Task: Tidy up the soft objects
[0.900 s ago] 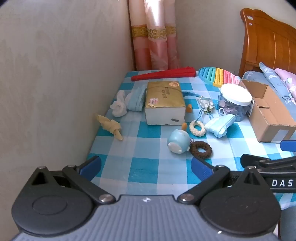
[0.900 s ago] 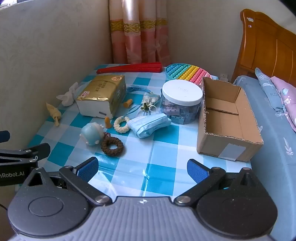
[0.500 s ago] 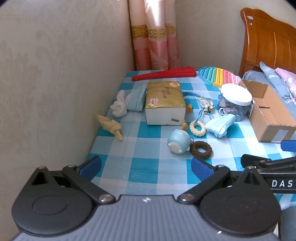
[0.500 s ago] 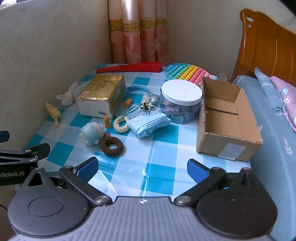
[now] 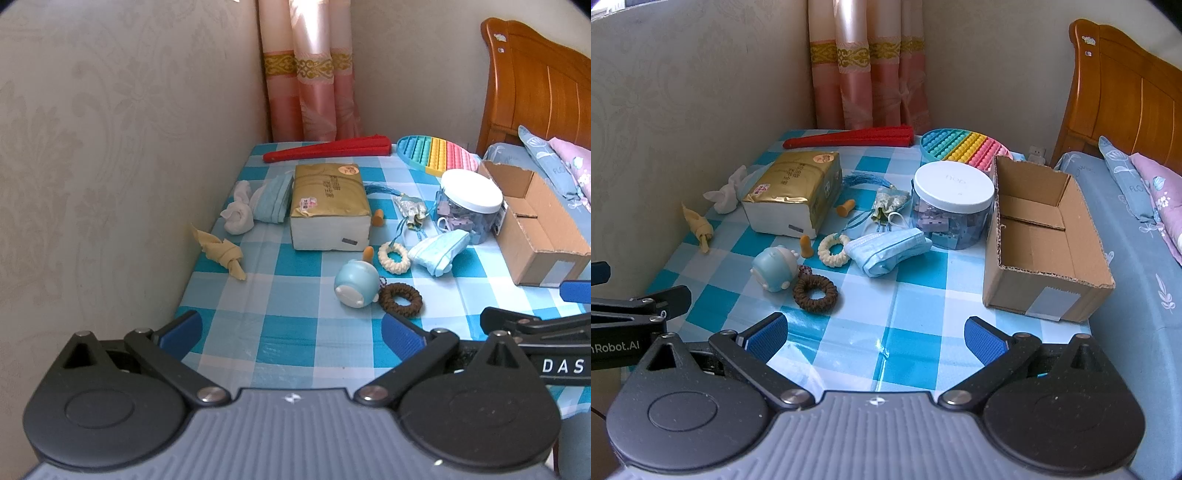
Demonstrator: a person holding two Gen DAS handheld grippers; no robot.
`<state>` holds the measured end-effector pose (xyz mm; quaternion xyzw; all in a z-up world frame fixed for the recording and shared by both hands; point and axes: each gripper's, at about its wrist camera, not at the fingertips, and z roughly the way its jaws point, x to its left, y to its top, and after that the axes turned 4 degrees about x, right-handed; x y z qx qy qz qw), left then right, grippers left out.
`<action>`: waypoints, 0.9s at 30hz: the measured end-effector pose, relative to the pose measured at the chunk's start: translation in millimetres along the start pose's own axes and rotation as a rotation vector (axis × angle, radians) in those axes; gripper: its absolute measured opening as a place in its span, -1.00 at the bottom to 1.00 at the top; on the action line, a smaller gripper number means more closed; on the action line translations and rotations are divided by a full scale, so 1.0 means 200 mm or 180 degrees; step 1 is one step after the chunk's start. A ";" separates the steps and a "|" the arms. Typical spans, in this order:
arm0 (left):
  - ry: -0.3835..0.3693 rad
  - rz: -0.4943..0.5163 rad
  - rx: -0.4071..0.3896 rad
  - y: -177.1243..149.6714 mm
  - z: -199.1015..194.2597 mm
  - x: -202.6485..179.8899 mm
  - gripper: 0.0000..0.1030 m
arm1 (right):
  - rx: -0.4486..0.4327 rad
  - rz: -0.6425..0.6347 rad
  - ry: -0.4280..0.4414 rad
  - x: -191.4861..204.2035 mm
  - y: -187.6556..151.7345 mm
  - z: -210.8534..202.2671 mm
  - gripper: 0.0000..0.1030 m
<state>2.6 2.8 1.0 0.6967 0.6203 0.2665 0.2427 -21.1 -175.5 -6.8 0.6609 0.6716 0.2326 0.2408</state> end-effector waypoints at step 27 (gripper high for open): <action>-0.0054 -0.0036 -0.0019 0.00 -0.03 0.00 0.99 | -0.0017 0.0004 -0.0026 0.00 0.02 -0.01 1.00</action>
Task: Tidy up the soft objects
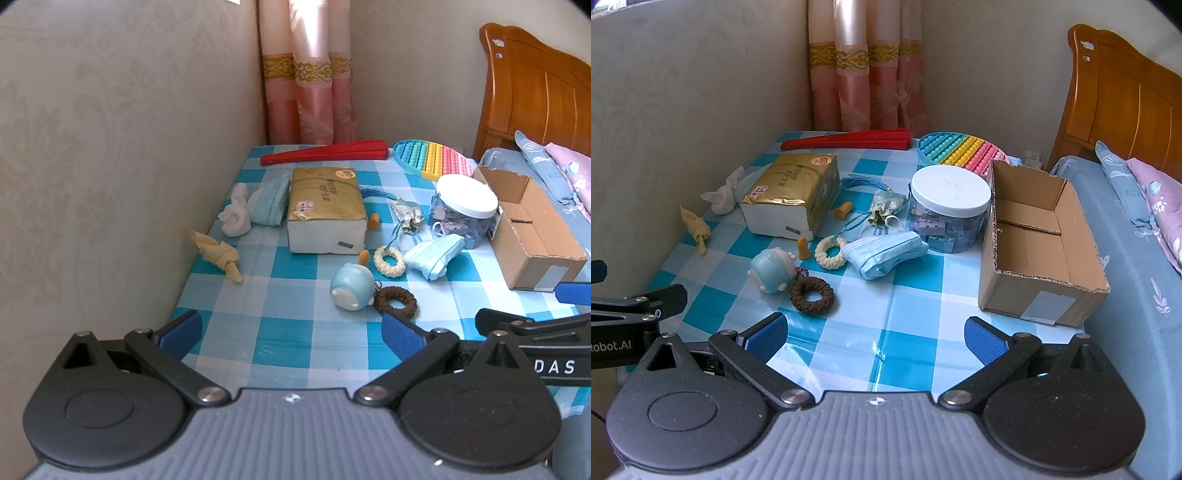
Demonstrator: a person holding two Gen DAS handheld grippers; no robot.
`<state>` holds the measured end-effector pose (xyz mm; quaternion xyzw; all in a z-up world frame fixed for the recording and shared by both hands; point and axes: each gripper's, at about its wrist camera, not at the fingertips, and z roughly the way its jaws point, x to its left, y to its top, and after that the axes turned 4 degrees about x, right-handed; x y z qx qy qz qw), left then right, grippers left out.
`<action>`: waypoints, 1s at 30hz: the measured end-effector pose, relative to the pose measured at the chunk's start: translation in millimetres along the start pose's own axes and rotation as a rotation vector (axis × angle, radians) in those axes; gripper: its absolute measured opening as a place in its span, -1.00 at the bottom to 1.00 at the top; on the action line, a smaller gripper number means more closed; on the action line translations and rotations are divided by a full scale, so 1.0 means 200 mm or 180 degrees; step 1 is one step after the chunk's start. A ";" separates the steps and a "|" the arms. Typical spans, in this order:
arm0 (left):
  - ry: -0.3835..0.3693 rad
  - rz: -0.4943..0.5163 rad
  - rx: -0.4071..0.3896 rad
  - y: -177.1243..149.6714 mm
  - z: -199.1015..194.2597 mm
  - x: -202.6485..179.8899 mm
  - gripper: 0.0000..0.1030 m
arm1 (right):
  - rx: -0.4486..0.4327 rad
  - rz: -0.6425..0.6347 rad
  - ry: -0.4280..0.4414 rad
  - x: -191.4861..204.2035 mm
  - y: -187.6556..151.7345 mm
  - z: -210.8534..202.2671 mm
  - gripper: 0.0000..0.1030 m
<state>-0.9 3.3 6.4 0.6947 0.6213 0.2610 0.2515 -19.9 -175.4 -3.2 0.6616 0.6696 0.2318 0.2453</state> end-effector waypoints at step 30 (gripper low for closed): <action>0.0008 -0.0029 0.0010 0.01 0.07 0.03 0.99 | 0.0011 -0.0173 0.0007 0.03 0.00 0.06 1.00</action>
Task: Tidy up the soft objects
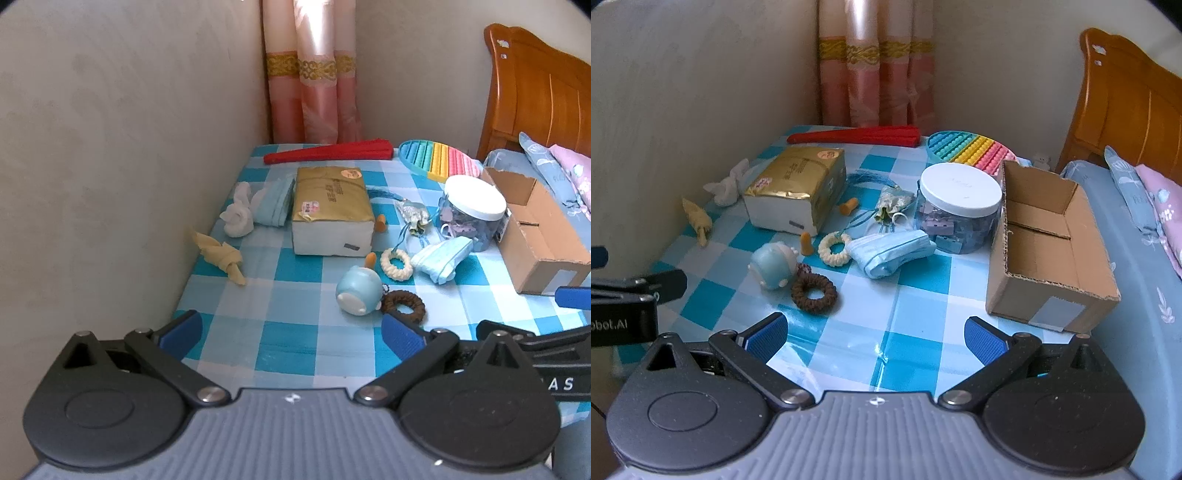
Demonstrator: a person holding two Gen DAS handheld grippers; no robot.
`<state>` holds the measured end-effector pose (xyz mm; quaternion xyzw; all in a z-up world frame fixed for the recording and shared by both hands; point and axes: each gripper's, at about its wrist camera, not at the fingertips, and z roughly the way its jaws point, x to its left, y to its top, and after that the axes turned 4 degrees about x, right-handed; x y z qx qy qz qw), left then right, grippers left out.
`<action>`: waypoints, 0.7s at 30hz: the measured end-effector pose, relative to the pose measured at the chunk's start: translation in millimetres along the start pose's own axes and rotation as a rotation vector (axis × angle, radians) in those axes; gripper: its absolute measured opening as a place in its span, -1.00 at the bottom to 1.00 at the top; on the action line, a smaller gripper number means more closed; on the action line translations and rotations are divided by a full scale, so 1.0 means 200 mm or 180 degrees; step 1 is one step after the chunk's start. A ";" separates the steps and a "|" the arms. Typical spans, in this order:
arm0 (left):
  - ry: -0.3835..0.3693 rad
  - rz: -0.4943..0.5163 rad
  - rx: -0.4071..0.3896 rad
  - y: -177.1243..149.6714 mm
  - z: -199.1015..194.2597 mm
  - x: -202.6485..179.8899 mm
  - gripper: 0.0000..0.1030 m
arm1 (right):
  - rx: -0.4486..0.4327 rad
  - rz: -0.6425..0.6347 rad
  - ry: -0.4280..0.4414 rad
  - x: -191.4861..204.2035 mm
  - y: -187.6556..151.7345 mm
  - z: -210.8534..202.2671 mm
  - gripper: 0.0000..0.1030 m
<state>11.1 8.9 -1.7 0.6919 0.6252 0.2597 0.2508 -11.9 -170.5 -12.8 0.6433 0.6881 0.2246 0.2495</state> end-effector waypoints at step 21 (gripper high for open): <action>-0.0115 -0.0058 -0.0011 -0.02 0.27 0.05 0.99 | -0.0032 -0.0515 0.0443 0.04 -0.05 0.31 0.95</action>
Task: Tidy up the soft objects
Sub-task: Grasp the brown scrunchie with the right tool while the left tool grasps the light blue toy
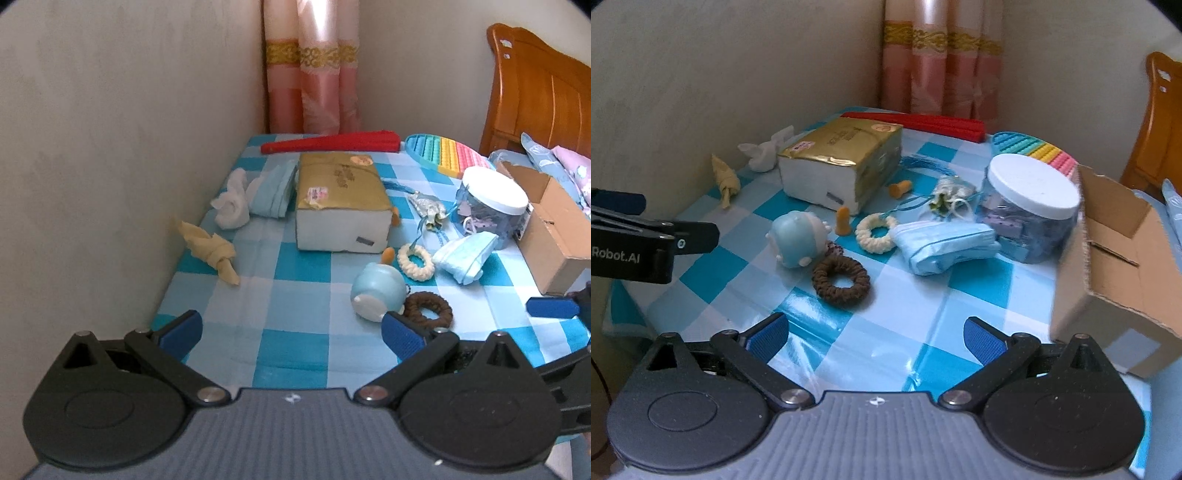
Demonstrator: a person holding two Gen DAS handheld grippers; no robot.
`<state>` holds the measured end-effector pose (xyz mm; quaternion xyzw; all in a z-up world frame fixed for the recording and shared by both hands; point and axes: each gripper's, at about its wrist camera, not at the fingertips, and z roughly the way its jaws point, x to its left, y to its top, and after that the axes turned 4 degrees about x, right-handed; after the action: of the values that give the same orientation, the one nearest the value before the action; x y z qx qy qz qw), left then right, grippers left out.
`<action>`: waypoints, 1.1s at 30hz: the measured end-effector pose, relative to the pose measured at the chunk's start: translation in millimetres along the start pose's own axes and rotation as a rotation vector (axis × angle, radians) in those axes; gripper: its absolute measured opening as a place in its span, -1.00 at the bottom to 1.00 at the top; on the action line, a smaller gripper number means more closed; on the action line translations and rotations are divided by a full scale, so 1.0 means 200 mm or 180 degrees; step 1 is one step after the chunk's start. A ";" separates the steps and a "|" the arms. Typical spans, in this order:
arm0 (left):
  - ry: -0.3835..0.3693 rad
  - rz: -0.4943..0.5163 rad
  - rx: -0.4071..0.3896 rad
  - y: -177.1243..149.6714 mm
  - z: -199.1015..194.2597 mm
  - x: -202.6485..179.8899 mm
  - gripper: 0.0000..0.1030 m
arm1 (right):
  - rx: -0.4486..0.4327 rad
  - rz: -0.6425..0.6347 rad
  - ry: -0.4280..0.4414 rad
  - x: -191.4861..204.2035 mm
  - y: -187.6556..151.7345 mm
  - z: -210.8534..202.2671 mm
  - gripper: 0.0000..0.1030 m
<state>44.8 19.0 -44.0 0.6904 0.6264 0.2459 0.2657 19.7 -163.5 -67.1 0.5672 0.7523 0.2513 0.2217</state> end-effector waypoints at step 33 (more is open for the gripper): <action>-0.0228 -0.0004 0.0090 0.01 0.16 0.06 0.99 | -0.0096 -0.0325 0.0231 0.10 0.07 0.21 -0.17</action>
<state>68.5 29.9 -66.1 0.7020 0.6203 0.2120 0.2783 50.5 -136.1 -92.0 0.5152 0.7839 0.2714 0.2154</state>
